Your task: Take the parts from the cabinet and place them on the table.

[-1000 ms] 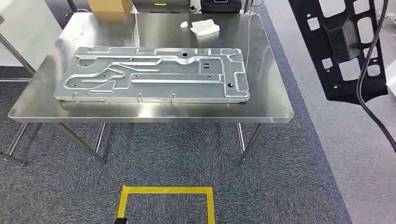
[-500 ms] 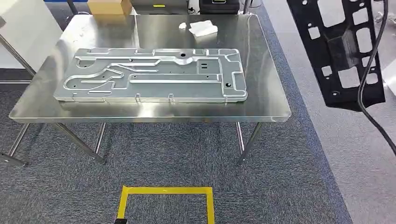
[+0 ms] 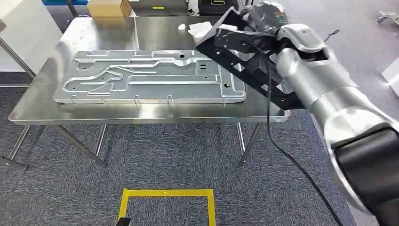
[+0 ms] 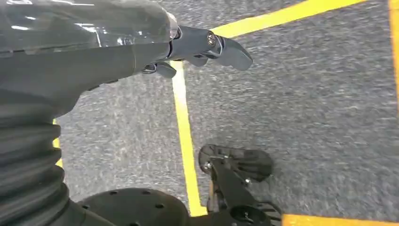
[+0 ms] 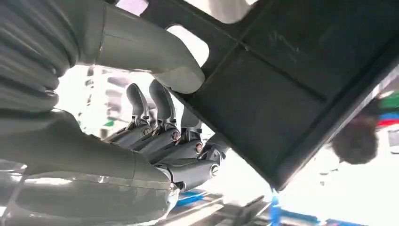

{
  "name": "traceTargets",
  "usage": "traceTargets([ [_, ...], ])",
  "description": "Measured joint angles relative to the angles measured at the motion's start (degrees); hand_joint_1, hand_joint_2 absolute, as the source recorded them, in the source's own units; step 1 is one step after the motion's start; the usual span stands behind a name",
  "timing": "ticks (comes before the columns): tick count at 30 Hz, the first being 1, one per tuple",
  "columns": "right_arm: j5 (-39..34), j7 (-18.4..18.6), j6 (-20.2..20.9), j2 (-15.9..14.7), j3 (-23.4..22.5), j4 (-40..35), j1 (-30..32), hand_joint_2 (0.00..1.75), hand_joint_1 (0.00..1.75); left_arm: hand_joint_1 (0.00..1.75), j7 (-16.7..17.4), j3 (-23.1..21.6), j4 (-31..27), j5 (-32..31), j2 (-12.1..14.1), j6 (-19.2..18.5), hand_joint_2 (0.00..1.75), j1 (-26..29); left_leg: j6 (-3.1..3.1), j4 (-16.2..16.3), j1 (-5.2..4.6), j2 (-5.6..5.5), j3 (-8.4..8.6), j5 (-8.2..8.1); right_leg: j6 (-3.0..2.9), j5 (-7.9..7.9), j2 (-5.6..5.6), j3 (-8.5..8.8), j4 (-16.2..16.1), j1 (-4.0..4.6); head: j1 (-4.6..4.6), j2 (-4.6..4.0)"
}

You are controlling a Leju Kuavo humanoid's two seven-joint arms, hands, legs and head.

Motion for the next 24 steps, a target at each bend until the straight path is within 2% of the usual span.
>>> traceTargets([
  [3, -0.7, 0.5, -1.2, 3.9, -0.6, -0.1, 0.8, 1.75, 1.75, 0.00, 1.1, 0.0, 0.0, 0.6, 0.4, 0.6, 1.75, 0.3, -0.02, 0.0, 0.00, 0.01, -0.01, 0.01, -0.02, -0.01, 0.01, -0.04, 0.0, -0.01, 0.00, 0.00],
  [8, -3.2, 3.8, -1.1, 7.0, -0.8, -4.1, 2.6, 1.75, 1.75, 0.00, 1.7, 0.0, 0.0, 1.2, 1.2, 1.0, 1.75, 0.6, -0.02, 0.0, -0.01, -0.01, -0.02, 0.01, -0.03, -0.02, 0.00, -0.03, 0.0, -0.03, 0.00, 0.00],
  [13, -5.0, 6.4, -1.1, 8.1, 0.3, -7.4, 3.1, 1.75, 1.75, 0.00, 2.7, 0.0, 0.0, 1.4, 1.8, 1.0, 1.75, 0.4, -0.01, 0.0, -0.03, -0.05, -0.03, 0.01, -0.03, -0.01, -0.03, -0.02, 0.0, -0.06, 0.00, 0.00],
  [18, -5.1, 7.4, -1.1, 8.5, 1.0, -8.2, 2.8, 1.75, 1.75, 0.00, 3.8, 0.0, 0.0, 1.3, 1.9, 1.1, 1.75, 0.1, -0.01, 0.0, -0.05, -0.05, -0.04, 0.01, -0.02, 0.00, -0.03, -0.01, 0.0, -0.07, 0.00, 0.00],
  [24, -2.9, 7.5, -2.0, 8.5, 1.0, -8.0, 0.5, 1.75, 1.75, 0.00, 3.6, -0.2, 0.0, 1.3, 1.8, 1.0, 1.75, -0.1, -0.01, 0.1, -0.06, -0.05, -0.04, 0.01, -0.02, 0.01, -0.02, -0.02, 0.0, -0.07, 0.00, 0.00],
])
